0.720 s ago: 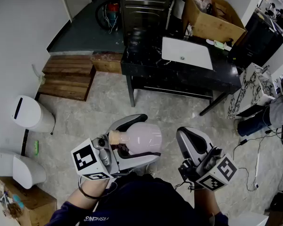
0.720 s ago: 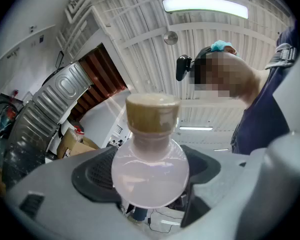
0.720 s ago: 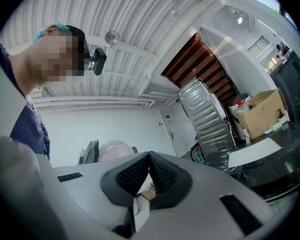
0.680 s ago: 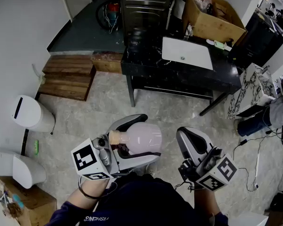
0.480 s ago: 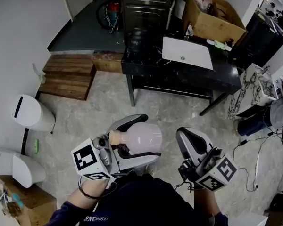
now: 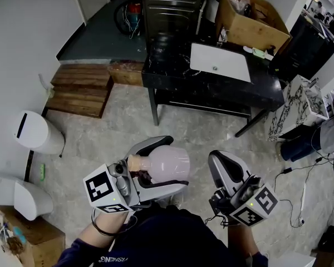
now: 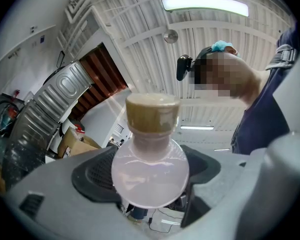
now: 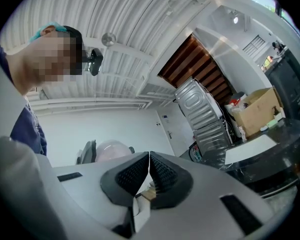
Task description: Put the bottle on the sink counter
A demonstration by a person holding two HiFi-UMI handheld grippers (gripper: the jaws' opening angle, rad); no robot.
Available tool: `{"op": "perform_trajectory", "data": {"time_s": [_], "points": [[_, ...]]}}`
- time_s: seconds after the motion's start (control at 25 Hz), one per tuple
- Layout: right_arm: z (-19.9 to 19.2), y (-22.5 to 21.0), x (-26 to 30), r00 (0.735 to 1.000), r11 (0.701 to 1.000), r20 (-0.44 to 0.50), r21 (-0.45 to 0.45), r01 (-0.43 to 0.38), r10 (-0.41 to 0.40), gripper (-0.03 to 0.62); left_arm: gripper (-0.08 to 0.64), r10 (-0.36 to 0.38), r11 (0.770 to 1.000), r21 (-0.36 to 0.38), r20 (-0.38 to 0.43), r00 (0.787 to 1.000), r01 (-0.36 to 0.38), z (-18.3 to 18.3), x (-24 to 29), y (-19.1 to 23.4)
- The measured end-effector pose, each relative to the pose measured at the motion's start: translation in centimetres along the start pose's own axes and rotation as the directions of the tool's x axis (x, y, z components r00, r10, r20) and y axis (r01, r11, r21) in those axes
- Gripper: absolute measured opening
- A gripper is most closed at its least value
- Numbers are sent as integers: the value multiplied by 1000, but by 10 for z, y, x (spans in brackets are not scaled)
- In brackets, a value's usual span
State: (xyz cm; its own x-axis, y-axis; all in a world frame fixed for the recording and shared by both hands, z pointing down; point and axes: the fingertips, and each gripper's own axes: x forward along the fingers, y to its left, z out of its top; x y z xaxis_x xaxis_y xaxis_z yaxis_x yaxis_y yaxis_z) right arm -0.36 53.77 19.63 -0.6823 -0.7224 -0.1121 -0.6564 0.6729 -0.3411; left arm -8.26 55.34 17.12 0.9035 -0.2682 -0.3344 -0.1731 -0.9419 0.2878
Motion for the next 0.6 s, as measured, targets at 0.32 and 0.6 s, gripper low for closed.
{"op": "perform_trajectory", "data": {"time_s": [0.32,0.6], "points": [[4,-19,-23,1000,1000,-15,10,-27,27,28,396,17,1000,7,10,1000,-17,-15,26,-8],[6,-34,-35,999,999,-25,16,-46,47,28,397,41,999,-2,22,999,-41,-28,39,-8]]}}
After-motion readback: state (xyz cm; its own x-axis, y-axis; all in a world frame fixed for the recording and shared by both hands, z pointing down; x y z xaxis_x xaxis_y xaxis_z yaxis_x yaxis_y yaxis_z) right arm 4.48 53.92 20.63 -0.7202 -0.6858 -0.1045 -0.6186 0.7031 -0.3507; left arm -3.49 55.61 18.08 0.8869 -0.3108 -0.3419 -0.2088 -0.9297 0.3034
